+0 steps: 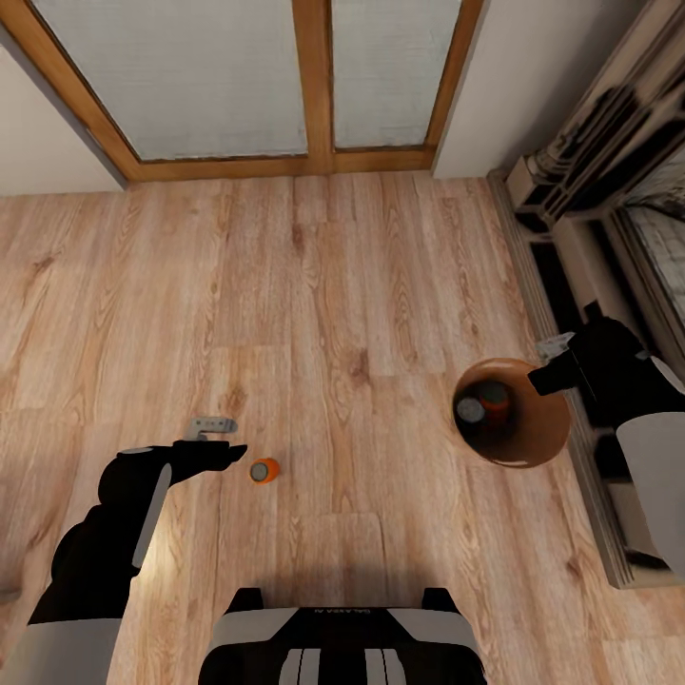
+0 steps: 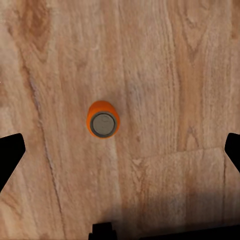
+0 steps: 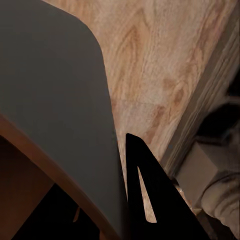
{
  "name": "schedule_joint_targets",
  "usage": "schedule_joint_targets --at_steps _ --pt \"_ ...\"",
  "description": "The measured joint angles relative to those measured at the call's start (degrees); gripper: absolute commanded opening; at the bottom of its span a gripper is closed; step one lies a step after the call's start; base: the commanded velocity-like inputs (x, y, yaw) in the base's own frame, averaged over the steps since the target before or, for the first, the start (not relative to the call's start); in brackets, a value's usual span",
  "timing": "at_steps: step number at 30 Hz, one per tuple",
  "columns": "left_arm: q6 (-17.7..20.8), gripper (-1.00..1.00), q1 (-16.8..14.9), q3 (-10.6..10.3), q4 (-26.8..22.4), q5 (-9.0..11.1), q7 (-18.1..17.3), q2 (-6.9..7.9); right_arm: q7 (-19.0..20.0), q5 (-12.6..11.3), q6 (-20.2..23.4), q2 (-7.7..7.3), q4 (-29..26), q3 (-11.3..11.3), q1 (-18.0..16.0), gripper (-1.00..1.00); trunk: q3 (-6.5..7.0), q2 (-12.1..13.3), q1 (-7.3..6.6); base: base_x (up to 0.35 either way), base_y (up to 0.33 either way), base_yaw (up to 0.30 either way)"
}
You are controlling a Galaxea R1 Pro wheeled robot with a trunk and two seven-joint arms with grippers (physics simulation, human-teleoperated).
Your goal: Put the three can of soda from the living room inside the tash can in the kitchen.
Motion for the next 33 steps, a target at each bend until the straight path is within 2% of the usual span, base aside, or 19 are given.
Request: schedule_joint_targets --at_steps 2,3,4,7,8,12,16,20,21,25,30,33 --pt "0.0 1.0 0.0 0.0 0.0 0.0 0.0 -0.04 0.3 -3.3 1.2 0.06 0.0 0.0 0.0 -1.0 -0.35 -0.8 0.44 0.008 0.004 0.0" --pt "0.0 1.0 0.0 0.0 0.0 0.0 0.1 -0.05 0.3 -4.0 1.2 0.07 0.0 0.0 0.0 -1.0 -0.53 -1.2 0.65 0.004 0.002 0.0" --pt "0.0 1.0 0.0 0.0 0.0 -0.1 0.1 -0.06 0.3 -3.7 1.2 0.07 0.0 0.0 0.0 -1.0 -0.72 -1.6 0.88 0.003 0.001 0.0" --pt "0.1 1.0 0.0 0.0 0.0 -0.1 0.1 -0.07 0.0 -0.7 0.3 0.03 0.0 0.0 0.0 -1.0 -1.36 -2.8 1.53 0.001 0.001 0.0" --pt "0.1 1.0 0.0 0.0 0.0 -0.1 0.1 -0.07 0.0 -0.5 0.2 0.02 0.0 0.0 0.0 -1.0 -1.59 -3.2 1.76 0.0 0.0 0.0" --pt "0.0 1.0 0.0 0.0 0.0 -0.1 0.2 -0.08 0.2 -3.0 1.2 0.06 0.1 -0.1 -0.1 -1.0 -2.6 -4.8 2.63 0.0 0.0 0.0" --pt "0.0 1.0 0.0 0.0 0.1 -0.2 0.7 -0.21 0.1 -1.4 0.5 0.07 0.1 -0.1 -0.2 -1.0 -3.67 -6.4 3.51 0.0 0.0 0.0" --pt "-0.3 1.0 0.0 0.0 0.2 0.1 3.4 -0.24 0.2 -2.2 1.0 0.24 0.2 -0.2 -0.3 -1.0 -4.74 -8.0 4.39 0.0 0.0 0.0" --pt "-0.3 1.0 0.0 0.0 0.2 0.2 3.7 -0.25 0.2 -2.0 1.1 0.32 0.2 -0.2 -0.3 -1.0 -5.0 -8.4 4.61 0.0 0.0 0.0" --pt "-0.5 1.0 0.0 0.0 0.2 0.2 4.5 -0.25 0.1 1.7 0.5 1.72 0.2 -0.2 -0.4 -1.0 -6.08 -10.0 5.49 0.0 0.0 0.0" --pt "-0.5 1.0 0.0 0.0 0.2 0.1 4.7 -0.24 0.2 1.2 1.1 2.65 0.2 -0.5 -0.5 -1.0 -7.41 -12.0 6.59 0.0 0.0 0.0" --pt "-0.6 1.0 0.0 0.0 0.2 0.0 4.8 -0.25 0.1 2.4 0.7 2.66 0.2 -0.5 -0.5 -1.0 -8.22 -13.2 7.25 0.0 0.0 0.0"
